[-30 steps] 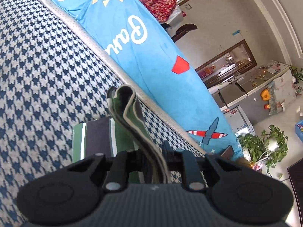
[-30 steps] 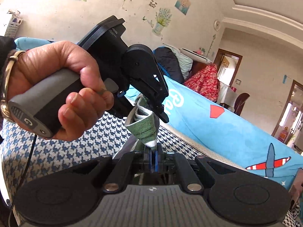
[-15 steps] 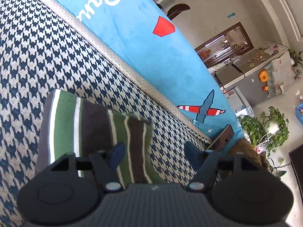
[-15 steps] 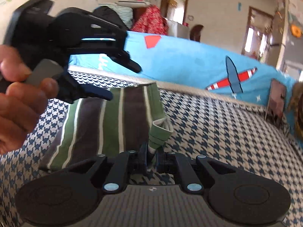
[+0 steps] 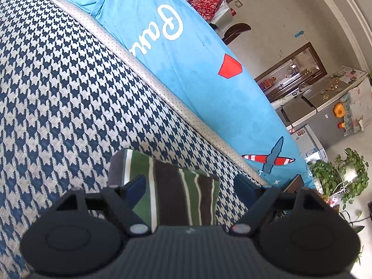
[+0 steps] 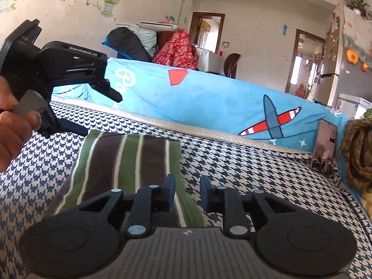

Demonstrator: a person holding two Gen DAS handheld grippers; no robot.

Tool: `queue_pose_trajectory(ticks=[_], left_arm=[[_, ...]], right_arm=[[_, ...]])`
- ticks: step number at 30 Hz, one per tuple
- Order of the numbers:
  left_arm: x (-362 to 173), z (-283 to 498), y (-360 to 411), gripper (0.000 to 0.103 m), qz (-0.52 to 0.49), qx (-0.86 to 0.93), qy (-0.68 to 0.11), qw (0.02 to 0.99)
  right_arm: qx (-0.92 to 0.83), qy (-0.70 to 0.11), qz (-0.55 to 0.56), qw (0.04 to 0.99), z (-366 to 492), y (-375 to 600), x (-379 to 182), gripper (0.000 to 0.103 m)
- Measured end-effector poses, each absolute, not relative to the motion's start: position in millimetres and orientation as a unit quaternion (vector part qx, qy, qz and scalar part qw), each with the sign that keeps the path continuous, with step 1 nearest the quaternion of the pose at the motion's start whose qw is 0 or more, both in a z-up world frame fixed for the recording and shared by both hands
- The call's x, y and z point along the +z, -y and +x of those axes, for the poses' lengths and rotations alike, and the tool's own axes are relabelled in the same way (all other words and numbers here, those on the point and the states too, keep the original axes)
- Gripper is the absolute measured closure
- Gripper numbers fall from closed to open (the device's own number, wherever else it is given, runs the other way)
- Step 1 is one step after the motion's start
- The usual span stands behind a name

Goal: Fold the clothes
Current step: 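Open both grippers and release the folded striped shirt on the bed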

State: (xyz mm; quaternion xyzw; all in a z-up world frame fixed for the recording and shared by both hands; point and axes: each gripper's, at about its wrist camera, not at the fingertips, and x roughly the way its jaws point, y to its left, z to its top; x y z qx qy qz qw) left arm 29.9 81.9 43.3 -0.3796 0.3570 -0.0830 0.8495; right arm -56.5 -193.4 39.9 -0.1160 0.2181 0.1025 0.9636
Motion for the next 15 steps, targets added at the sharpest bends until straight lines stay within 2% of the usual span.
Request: queue_pose_trajectory(ticks=[6,10,15], left_arm=[[34.8,31.3,-91.8,0.016,-0.380,-0.082,-0.373,0.843],[28.8,33.9,-96.0,0.016,-0.393,-0.075,-0.374,0.837],[32.5,36.7,-92.0,0.016,-0.397,-0.088,-0.356,0.841]], right_arm=[[0.119,-0.308,-0.082,0.940,-33.5,187.7,16.9,0.081],[0.111,-0.310,-0.067,0.942,-32.7,183.2,17.0,0.076],[0.108,-0.298,-0.065,0.946,-36.0,173.1,23.4,0.075]])
